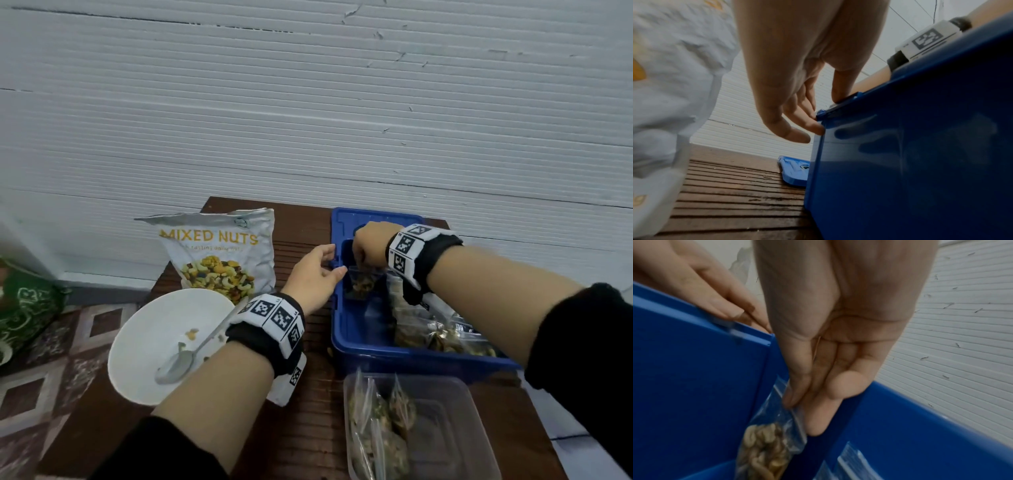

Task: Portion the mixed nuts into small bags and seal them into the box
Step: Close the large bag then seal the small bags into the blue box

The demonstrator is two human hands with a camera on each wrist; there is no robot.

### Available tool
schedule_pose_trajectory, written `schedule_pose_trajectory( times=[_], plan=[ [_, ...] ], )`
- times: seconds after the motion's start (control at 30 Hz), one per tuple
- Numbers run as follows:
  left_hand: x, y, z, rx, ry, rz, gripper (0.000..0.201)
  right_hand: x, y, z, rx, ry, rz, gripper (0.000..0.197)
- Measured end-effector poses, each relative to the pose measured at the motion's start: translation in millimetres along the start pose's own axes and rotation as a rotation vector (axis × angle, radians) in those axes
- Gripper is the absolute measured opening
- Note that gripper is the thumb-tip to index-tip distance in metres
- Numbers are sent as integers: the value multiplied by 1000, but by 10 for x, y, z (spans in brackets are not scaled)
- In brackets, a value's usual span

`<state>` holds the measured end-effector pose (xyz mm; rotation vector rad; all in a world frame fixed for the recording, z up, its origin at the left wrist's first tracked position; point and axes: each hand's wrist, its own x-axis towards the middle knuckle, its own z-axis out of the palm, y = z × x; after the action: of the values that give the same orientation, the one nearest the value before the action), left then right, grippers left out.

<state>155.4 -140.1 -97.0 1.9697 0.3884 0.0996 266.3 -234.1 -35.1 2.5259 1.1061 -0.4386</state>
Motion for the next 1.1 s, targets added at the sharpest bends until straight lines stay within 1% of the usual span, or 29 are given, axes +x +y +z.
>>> schedule_pose_trajectory(
  times=[0.23, 0.37, 0.47, 0.6, 0.67, 0.73, 0.83, 1.0, 1.1],
  plan=[
    [31, -52, 4, -30, -1, -6, 52, 80, -72, 8, -79, 5, 26, 30],
    [34, -71, -2, -31, -2, 1, 52, 72, -73, 80, -240, 105, -36, 30],
    [31, -66, -8, -32, 0, -1, 52, 26, -40, 72, -235, 168, -58, 28],
    [-28, -31, 4, -12, 57, -19, 47, -118, 42, -46, -78, 186, -30, 22],
    [-84, -18, 15, 29, 114, -32, 44, -237, 99, -108, 86, 193, -17, 22],
    [-148, -24, 30, 52, 151, -49, 42, -386, 152, -155, 303, 202, -9, 20],
    [-265, -40, 48, 73, 139, -74, 46, -658, 199, -159, 514, 214, -24, 18],
    [-472, -5, 63, 122, 114, -94, 49, -1187, 188, 16, 639, 219, -21, 14],
    [-638, 56, 81, 164, 97, -98, 50, -1461, 144, 205, 704, 215, -4, 19]
  ],
)
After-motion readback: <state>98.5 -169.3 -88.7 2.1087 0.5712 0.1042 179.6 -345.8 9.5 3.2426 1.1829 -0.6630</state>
